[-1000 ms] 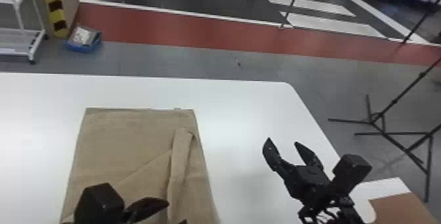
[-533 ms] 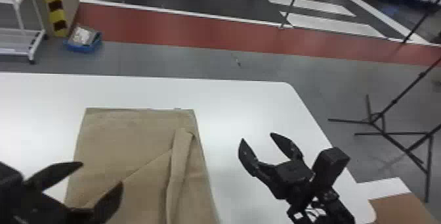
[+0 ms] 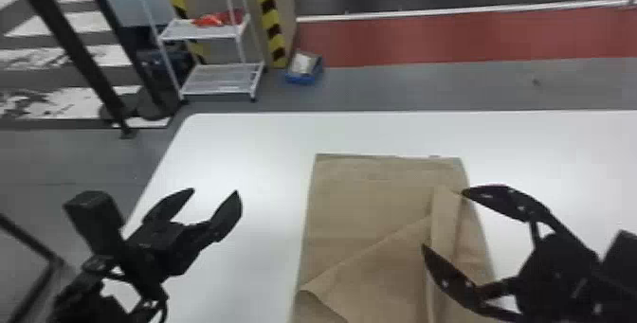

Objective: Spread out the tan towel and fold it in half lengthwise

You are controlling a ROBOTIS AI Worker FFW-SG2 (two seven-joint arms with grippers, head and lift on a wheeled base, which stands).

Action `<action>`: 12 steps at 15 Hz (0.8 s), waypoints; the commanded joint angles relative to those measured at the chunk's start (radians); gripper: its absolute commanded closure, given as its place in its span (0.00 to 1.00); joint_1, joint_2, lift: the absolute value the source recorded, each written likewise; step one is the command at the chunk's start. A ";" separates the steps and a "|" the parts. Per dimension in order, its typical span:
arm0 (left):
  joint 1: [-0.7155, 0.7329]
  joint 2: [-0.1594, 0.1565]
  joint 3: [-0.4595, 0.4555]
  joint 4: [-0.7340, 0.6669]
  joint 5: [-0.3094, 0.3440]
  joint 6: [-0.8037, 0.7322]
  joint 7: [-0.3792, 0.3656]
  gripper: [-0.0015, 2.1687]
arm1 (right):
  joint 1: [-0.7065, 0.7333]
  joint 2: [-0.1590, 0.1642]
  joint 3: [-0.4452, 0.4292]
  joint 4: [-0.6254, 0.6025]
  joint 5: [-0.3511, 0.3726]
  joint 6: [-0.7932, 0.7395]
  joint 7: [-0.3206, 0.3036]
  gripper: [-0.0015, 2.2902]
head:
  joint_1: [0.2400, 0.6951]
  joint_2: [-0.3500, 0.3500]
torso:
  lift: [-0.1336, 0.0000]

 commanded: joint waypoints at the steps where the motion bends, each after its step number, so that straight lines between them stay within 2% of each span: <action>1: 0.000 -0.018 0.073 0.006 0.052 0.017 0.000 0.02 | -0.017 0.002 0.023 -0.037 0.113 -0.140 0.133 0.05 | 1.00 0.91 | 0.11; 2: 0.000 -0.021 0.093 0.011 0.067 0.017 0.000 0.02 | -0.032 0.002 0.024 -0.060 0.141 -0.152 0.219 0.05 | 1.00 0.98 | 0.11; 3: 0.000 -0.021 0.109 0.014 0.073 0.020 0.000 0.02 | -0.041 0.000 0.023 -0.081 0.164 -0.158 0.286 0.04 | 1.00 1.00 | 0.11; 5: 0.000 -0.021 0.130 0.023 0.090 0.026 0.000 0.02 | -0.055 -0.035 0.004 -0.104 0.222 -0.210 0.384 0.04 | 1.00 1.00 | 0.11; 6: 0.000 -0.023 0.135 0.025 0.092 0.033 0.000 0.02 | -0.066 -0.060 -0.007 -0.120 0.261 -0.226 0.404 0.05 | 1.00 1.00 | 0.11; 10: -0.007 -0.021 0.136 0.037 0.090 0.060 -0.001 0.02 | -0.083 -0.166 -0.048 -0.200 0.371 -0.253 0.404 0.05 | 1.00 1.00 | 0.11; 12: -0.008 -0.023 0.145 0.042 0.093 0.063 -0.001 0.02 | -0.072 -0.209 -0.053 -0.227 0.429 -0.321 0.404 0.05 | 1.00 1.00 | 0.11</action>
